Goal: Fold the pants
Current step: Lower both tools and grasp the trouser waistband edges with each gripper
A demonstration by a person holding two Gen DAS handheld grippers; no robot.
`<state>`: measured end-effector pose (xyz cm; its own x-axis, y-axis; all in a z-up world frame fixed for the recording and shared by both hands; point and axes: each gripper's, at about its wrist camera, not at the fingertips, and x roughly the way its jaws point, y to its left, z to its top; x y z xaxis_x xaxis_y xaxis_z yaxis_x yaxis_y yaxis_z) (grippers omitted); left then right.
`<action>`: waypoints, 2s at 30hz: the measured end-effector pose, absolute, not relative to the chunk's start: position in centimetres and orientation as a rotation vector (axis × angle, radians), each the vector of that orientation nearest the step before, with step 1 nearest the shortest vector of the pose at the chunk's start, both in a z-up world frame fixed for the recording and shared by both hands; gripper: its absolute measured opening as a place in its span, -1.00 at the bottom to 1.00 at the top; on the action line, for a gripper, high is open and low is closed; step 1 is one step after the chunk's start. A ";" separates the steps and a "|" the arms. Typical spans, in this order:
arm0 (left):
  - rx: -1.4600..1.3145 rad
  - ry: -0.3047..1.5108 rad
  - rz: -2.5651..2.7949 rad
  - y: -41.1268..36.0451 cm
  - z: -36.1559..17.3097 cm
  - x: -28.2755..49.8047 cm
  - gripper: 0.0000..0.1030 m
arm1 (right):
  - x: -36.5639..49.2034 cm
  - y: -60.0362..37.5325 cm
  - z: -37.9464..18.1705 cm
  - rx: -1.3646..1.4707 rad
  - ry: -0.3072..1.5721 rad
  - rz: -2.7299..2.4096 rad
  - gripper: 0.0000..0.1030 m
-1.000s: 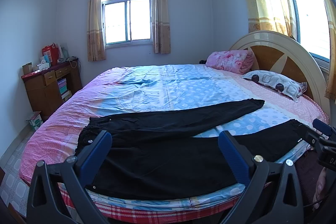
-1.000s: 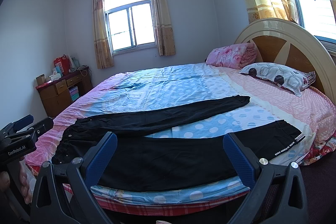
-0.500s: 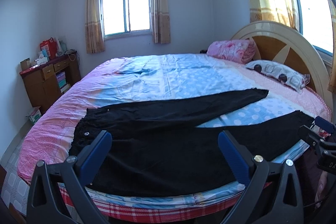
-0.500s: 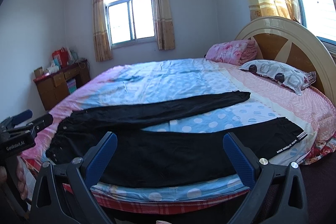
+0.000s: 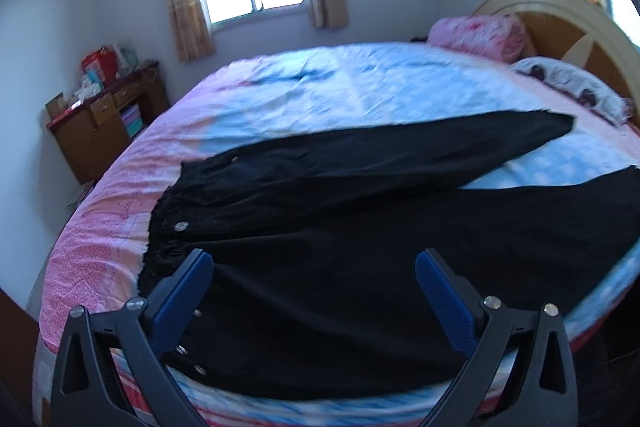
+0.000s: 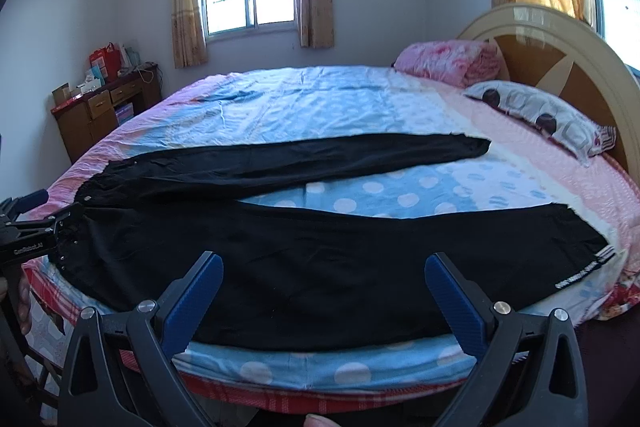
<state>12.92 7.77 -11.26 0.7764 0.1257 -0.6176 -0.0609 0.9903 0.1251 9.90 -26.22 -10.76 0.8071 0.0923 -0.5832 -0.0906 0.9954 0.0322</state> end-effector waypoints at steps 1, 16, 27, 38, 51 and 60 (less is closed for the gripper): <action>0.093 0.683 0.116 8.9 -11.5 13.8 1.00 | 10.7 -26.3 -11.1 0.014 0.637 0.111 0.98; -0.045 0.879 0.279 26.9 -13.9 33.7 0.88 | 20.4 -26.1 -13.0 -0.010 0.732 0.116 0.97; -0.125 1.044 0.234 29.2 -19.5 40.6 0.32 | 24.0 -30.3 -13.2 0.016 0.782 0.088 0.97; -0.092 1.082 0.200 29.1 -19.8 41.2 0.25 | 35.5 -44.7 -11.1 0.126 0.847 -0.102 0.37; -0.061 1.103 0.197 28.6 -20.1 42.4 0.26 | 51.8 -55.1 -13.1 0.223 0.980 -0.145 0.20; -0.049 1.081 0.188 28.6 -20.4 43.4 0.26 | 58.6 -55.9 -18.0 0.195 1.122 -0.092 0.14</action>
